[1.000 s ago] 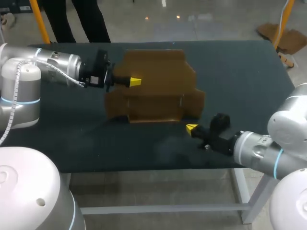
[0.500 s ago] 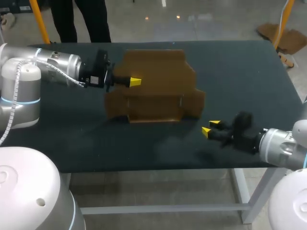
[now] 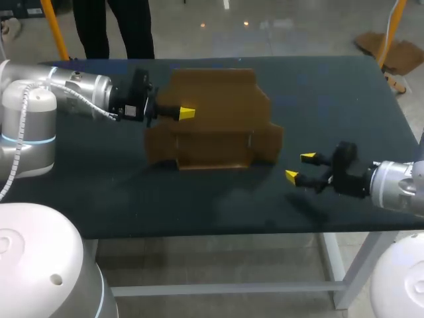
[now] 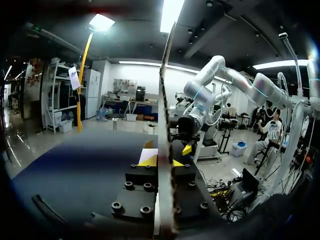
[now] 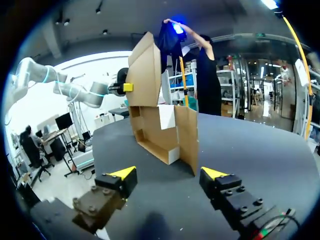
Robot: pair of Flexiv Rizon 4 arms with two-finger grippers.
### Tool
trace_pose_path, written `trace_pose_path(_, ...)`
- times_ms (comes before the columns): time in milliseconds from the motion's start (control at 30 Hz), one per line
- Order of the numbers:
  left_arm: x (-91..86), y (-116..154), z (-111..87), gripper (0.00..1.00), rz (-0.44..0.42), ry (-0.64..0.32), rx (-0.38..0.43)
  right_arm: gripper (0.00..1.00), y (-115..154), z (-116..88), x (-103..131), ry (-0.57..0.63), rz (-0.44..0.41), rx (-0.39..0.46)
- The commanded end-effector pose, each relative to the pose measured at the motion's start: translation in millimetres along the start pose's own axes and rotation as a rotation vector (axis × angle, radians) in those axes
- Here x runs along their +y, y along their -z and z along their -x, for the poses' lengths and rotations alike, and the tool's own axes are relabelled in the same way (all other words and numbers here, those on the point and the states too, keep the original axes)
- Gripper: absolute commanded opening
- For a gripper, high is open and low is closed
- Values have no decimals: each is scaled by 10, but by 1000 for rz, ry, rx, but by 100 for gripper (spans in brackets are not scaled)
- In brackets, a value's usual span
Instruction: Assemble the packaging by folding the flat box into shape, placing the metal phone stand inside, and closing the box properly
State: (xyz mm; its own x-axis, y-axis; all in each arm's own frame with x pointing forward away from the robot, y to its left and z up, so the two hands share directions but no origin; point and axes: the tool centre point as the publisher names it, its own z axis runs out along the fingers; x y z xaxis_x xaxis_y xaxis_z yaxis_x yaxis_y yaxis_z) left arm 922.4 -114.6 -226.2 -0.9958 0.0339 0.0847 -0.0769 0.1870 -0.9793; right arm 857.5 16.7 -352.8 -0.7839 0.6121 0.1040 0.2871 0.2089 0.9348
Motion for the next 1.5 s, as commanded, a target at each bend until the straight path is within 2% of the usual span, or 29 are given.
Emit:
trace_pose_path(33, 30, -1, 7, 0, 0, 0, 3, 87, -75, 148, 12, 17, -7, 30)
trace_pose_path(233, 30, -1, 7, 0, 0, 0, 3, 85, -213, 280, 56, 59, -17, 63)
trace_pose_path(733, 30, -1, 7, 0, 0, 0, 3, 64, -690, 393, 197, 126, -79, 136)
trace_pose_path(967, 30, -1, 7, 0, 0, 0, 3, 33, -825, 415, 198, 121, -87, 149)
trace_pose_path(1167, 30, -1, 7, 0, 0, 0, 3, 12, -863, 396, 185, 108, -91, 145)
trace_pose_path(1233, 30, -1, 7, 0, 0, 0, 3, 2, -868, 379, 187, 103, -87, 143)
trace_pose_path(1500, 30, -1, 7, 0, 0, 0, 3, 0, -890, 258, 188, 96, -84, 124)
